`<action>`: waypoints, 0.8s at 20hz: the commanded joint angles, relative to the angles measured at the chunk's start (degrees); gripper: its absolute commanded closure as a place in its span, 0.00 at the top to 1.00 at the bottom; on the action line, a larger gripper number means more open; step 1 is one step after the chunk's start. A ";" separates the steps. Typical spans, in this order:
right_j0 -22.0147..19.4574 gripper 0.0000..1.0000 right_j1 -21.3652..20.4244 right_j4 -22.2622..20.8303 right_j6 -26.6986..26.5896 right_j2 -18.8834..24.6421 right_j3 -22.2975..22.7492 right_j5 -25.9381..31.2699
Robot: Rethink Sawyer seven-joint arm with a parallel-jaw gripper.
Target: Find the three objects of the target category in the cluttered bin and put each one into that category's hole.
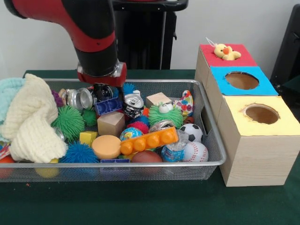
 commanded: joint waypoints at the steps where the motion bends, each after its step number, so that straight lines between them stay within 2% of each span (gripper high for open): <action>1: 3.21 1.00 6.02 4.08 17.36 -1.21 7.16 -1.71; 5: 6.20 1.00 5.84 2.36 17.94 -4.27 6.31 5.86; 7: 7.05 1.00 5.80 2.05 17.77 -5.00 5.97 7.74; 11: 8.37 1.00 5.84 2.16 17.31 -5.93 6.17 7.73; 14: 8.31 1.00 8.33 2.78 17.36 -5.25 6.74 1.91; 16: 7.78 1.00 12.72 2.62 17.59 -4.55 5.41 -5.15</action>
